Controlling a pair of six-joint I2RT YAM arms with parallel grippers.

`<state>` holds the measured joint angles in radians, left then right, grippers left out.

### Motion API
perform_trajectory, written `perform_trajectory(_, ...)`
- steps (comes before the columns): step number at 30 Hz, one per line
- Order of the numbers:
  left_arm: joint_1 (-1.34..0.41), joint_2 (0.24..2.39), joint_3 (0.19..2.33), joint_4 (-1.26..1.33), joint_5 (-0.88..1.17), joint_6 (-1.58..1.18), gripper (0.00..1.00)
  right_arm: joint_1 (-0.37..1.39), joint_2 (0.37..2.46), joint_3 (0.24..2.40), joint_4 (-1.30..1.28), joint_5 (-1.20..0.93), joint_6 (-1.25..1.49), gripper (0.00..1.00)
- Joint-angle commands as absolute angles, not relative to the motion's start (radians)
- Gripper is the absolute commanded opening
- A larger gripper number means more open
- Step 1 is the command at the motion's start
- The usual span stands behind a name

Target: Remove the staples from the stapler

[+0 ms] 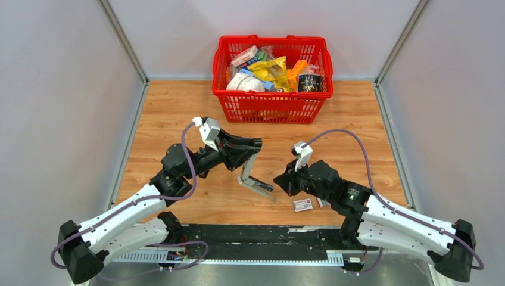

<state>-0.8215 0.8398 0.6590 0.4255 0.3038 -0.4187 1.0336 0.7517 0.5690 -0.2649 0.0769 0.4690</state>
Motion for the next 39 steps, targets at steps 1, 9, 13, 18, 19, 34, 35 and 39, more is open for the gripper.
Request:
perform_trajectory(1, -0.821, 0.836, 0.676, 0.505, 0.291, -0.426, 0.00, 1.039, 0.807, 0.640, -0.134, 0.172, 0.446, 0.00)
perform_trajectory(9, -0.819, 0.833, 0.670, 0.494, 0.284, -0.433, 0.00, 1.040, 0.932, 0.635, 0.040, 0.169, 0.442, 0.00)
perform_trajectory(13, -0.821, 0.833, 0.679, 0.483, 0.273, -0.434, 0.00, 1.040, 0.994, 0.627, 0.092, 0.144, 0.452, 0.00)
perform_trajectory(18, -0.821, 0.841, 0.693, 0.448, 0.268, -0.425, 0.00, 1.052, 1.051, 0.611, 0.144, 0.098, 0.477, 0.00)
perform_trajectory(19, -0.821, 0.842, 0.693, 0.446, 0.267, -0.425, 0.00, 1.058, 1.061, 0.604, 0.155, 0.095, 0.483, 0.00)
perform_trajectory(34, -0.819, 0.925, 0.704, 0.405, 0.222, -0.405, 0.00, 1.118, 1.198, 0.505, 0.351, 0.054, 0.586, 0.00)
perform_trajectory(35, -0.821, 0.939, 0.707, 0.405, 0.222, -0.402, 0.00, 1.120, 1.212, 0.499, 0.373, 0.048, 0.598, 0.00)
perform_trajectory(39, -0.821, 0.983, 0.722, 0.402, 0.213, -0.403, 0.00, 1.123, 1.253, 0.477, 0.455, 0.026, 0.630, 0.00)
